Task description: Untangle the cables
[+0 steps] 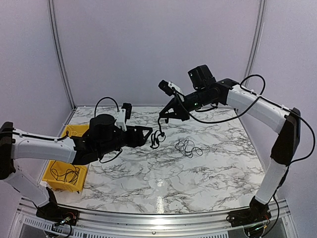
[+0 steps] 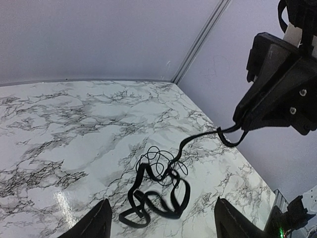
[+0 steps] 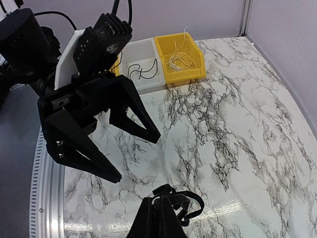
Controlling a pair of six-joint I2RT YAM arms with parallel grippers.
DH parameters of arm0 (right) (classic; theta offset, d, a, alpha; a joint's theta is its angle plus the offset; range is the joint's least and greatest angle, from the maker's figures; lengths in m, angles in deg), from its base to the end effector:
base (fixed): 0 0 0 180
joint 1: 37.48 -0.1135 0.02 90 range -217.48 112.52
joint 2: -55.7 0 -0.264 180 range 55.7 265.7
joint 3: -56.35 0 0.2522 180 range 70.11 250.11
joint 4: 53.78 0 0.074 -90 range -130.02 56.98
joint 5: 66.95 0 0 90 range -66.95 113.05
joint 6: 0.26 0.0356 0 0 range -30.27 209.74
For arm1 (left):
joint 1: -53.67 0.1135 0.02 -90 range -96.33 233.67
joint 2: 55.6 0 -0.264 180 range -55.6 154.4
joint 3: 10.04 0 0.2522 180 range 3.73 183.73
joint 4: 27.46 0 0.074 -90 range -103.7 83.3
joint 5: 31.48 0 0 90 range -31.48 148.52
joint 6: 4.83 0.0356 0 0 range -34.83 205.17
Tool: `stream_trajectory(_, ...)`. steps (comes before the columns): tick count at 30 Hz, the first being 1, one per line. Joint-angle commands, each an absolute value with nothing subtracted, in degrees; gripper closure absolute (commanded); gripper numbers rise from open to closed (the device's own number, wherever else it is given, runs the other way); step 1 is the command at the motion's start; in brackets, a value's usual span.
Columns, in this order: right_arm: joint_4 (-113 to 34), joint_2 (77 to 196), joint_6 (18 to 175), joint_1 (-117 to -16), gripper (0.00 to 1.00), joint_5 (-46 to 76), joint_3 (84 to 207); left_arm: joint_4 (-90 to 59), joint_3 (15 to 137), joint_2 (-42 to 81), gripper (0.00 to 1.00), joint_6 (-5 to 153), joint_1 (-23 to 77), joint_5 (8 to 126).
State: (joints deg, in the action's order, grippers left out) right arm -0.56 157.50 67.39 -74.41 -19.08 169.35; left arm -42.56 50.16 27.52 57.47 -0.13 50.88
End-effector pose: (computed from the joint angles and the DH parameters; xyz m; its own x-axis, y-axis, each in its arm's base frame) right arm 0.3022 0.2570 0.3537 -0.1740 -0.4836 -0.8579 -0.9840 0.1184 0.1328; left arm 0.1981 -0.2626 0.2625 -0.4068 -0.2243 -0.8856 0.6019 0.6634 -0.4445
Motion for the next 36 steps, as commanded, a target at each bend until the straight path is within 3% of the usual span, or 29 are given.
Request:
stream_trajectory(1, -2.58, 154.42, 69.17, -75.27, 1.0, -22.52, 168.62, -51.67, 54.61, 30.91, 0.26, 56.41, -0.3, 51.03)
stream_trajectory(12, -2.69, 150.84, 70.95, -75.34, 1.0, -28.76, 169.89, -54.0, 64.55, 46.26, 0.34, 58.09, -0.22, 51.45)
stream_trajectory(21, -0.47, 146.51, 70.68, -74.81, 1.0, -31.26, 176.84, -56.92, 72.07, 62.29, 0.58, 54.58, 0.73, 52.61)
stream_trajectory(26, -0.51, 144.67, 72.13, -71.72, 1.0, -33.58, 181.62, -58.47, 70.69, 66.29, 0.63, 52.87, 1.11, 53.95)
stream_trajectory(36, -3.01, 143.06, 73.61, -66.31, 1.0, -35.12, 179.76, -59.87, 64.35, 65.47, 0.61, 52.92, 1.41, 54.38)
